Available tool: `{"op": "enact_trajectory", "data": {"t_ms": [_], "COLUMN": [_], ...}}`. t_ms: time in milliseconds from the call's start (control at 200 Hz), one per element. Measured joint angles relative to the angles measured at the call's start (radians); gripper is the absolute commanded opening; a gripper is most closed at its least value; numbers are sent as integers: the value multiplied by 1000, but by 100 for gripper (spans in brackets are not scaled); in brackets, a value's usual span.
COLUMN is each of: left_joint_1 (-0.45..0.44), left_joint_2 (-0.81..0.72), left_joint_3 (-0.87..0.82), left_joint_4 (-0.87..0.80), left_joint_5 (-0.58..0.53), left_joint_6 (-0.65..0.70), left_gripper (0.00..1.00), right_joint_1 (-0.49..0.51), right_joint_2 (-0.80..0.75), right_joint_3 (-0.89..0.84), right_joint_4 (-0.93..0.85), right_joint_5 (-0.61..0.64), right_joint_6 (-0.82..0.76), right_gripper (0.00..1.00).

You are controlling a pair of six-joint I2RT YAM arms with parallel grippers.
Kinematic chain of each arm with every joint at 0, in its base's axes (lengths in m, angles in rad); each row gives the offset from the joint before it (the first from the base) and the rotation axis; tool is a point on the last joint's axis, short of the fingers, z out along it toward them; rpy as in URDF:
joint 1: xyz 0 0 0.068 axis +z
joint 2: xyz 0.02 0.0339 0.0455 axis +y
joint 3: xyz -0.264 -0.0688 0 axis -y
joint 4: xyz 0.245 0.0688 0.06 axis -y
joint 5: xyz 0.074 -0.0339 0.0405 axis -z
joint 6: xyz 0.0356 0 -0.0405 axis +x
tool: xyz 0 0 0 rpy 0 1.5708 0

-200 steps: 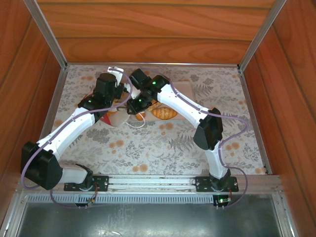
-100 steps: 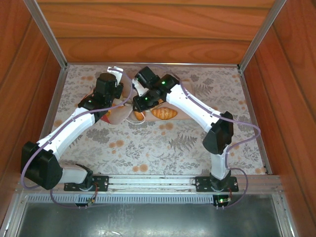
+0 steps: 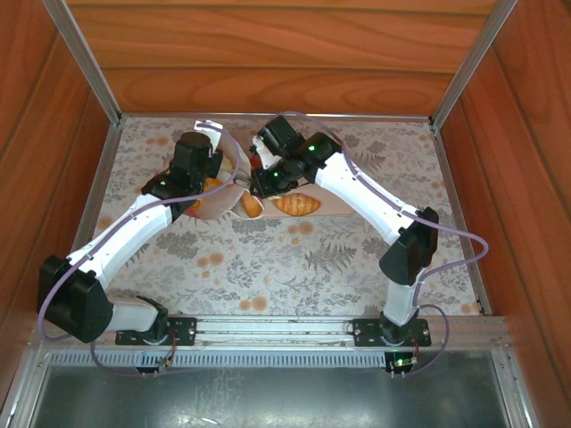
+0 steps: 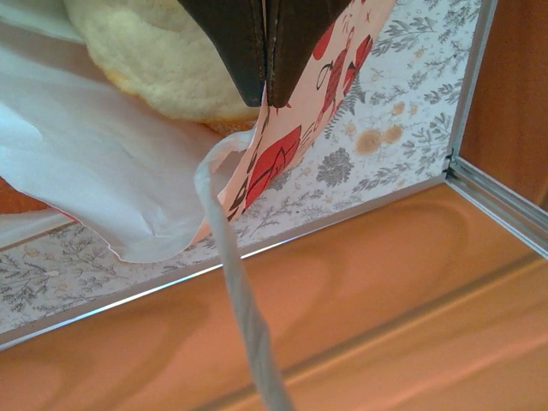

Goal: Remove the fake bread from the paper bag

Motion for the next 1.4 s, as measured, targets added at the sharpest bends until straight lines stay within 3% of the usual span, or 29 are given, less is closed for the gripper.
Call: {"op": "enact_trajectory", "data": {"t_ms": [999, 1404], "left_joint_1": [-6, -6], "left_joint_2": [18, 18], "left_joint_3": [1, 1], "left_joint_4": [11, 7], "left_joint_5": [-18, -56], "left_joint_6": [3, 18], "left_gripper": [0, 0], "right_joint_1": [10, 9], "right_joint_2": [-194, -201], "right_joint_3": [-14, 29], "right_joint_4": [-156, -222], "right_joint_5": [146, 198], "right_joint_6": [-26, -26], "right_gripper": [8, 8]}}
